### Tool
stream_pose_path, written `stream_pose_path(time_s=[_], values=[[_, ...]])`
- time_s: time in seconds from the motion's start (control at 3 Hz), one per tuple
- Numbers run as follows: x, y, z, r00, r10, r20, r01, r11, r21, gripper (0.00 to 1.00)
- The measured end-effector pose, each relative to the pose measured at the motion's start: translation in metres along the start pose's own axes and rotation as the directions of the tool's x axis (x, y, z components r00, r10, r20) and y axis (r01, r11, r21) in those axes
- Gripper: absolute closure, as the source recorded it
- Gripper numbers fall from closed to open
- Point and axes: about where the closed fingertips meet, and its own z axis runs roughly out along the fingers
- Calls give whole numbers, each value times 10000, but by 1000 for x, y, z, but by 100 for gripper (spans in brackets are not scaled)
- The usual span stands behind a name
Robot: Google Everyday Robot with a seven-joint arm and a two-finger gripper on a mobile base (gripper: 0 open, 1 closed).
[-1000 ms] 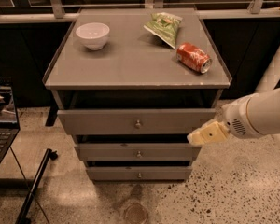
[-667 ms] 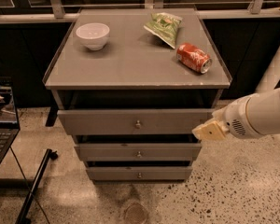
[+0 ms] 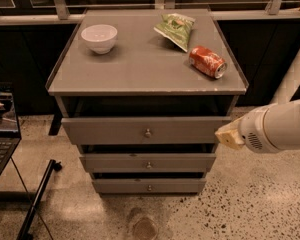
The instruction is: Open bottom drawer
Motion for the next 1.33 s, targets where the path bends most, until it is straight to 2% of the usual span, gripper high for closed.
stream_pose_path(time_s=[0.33, 0.67, 1.0, 1.33], values=[[22, 16, 13, 9989, 365, 309, -365, 9993, 6, 100], [66, 40, 53, 9809, 1592, 1114, -1547, 9868, -484, 100], [63, 36, 79, 9179, 2830, 2781, -2624, 9587, -1095, 100], [73, 26, 102, 8469, 3916, 3598, -3383, 9187, -2036, 100]])
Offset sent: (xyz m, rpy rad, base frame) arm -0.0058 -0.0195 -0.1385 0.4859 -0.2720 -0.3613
